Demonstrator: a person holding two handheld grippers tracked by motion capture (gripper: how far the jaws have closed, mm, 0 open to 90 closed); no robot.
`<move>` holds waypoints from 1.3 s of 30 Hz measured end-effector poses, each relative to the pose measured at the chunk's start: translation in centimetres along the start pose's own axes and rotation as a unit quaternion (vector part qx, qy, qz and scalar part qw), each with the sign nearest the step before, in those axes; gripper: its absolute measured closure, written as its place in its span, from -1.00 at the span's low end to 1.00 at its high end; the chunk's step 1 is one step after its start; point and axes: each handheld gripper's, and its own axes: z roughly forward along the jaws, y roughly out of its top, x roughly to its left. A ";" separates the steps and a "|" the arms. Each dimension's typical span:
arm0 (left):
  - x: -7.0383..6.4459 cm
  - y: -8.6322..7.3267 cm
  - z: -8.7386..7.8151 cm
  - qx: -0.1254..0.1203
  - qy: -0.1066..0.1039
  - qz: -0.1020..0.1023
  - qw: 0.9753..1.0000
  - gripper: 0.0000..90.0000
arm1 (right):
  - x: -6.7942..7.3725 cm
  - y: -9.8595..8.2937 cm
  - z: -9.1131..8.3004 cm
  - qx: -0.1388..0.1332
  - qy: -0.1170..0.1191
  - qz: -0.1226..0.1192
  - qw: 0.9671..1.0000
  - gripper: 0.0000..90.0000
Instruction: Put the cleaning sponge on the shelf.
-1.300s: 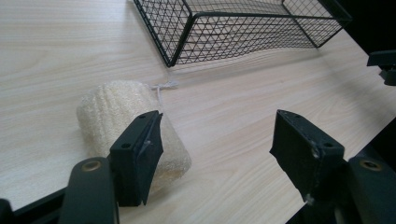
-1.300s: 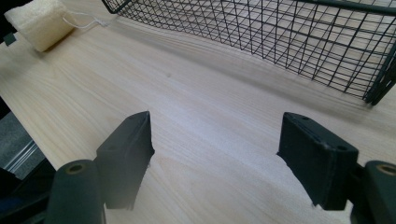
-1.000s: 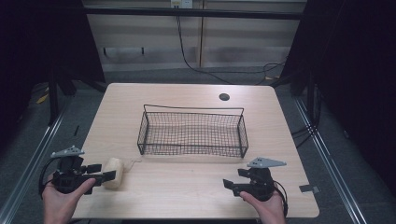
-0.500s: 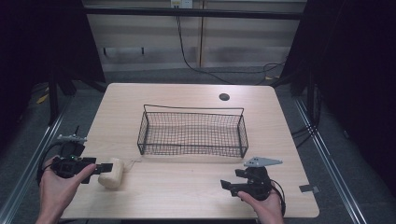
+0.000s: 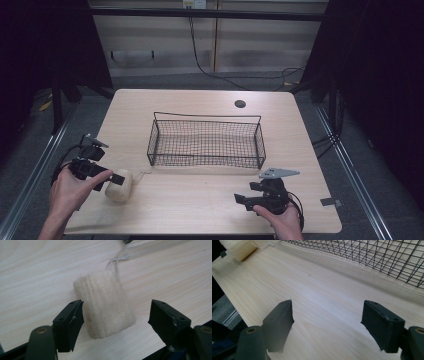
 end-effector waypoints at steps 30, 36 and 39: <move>0.9 1.0 4.2 0.041 0.009 -0.014 0.999 -0.64 | 0.4 0.0 0.3 0.011 0.008 -0.003 1.000 -0.45; 0.7 1.1 5.1 0.053 0.016 -0.010 0.998 -0.59 | 0.4 0.0 0.2 0.011 0.009 -0.002 1.000 -0.45; 0.5 1.1 5.4 0.060 0.013 -0.007 0.998 -0.51 | 0.4 0.0 0.2 0.011 0.009 -0.001 1.000 -0.45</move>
